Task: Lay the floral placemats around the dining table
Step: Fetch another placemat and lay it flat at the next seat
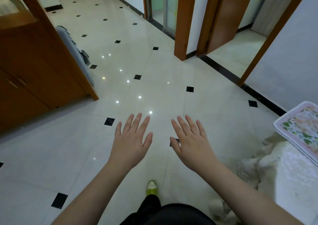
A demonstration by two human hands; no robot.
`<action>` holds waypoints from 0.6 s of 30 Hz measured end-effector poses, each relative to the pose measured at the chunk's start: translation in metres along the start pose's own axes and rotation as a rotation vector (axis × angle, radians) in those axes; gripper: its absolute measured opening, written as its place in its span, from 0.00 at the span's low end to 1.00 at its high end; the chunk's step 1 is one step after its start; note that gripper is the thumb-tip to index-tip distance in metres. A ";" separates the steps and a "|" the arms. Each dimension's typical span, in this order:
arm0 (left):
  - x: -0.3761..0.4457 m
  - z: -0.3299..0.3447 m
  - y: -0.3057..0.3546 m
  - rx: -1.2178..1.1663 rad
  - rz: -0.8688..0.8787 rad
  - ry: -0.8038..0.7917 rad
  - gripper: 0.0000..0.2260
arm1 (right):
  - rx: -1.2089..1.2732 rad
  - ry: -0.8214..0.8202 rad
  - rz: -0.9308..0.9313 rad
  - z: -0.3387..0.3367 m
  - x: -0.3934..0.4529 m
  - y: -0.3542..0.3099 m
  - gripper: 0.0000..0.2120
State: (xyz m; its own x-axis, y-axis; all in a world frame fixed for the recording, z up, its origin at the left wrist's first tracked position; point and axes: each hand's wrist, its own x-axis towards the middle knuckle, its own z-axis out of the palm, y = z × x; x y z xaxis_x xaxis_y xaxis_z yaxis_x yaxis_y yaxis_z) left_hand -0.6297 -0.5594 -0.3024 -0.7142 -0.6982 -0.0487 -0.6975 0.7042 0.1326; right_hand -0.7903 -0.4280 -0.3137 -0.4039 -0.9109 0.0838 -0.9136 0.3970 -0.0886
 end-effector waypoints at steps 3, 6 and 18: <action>0.043 -0.001 -0.012 -0.011 0.065 -0.003 0.32 | -0.028 -0.028 0.043 0.001 0.041 0.001 0.29; 0.083 -0.009 -0.021 -0.032 0.152 -0.008 0.32 | -0.059 -0.025 0.122 0.000 0.073 0.006 0.29; 0.217 -0.013 0.020 -0.058 0.467 -0.048 0.31 | -0.130 -0.021 0.467 0.004 0.119 0.072 0.28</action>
State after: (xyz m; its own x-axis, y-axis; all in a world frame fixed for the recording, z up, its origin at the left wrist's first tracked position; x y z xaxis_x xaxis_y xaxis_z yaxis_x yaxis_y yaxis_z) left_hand -0.7981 -0.6982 -0.2971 -0.9535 -0.3011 -0.0161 -0.2978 0.9322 0.2058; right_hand -0.9043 -0.5080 -0.3141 -0.7725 -0.6334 0.0441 -0.6336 0.7736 0.0130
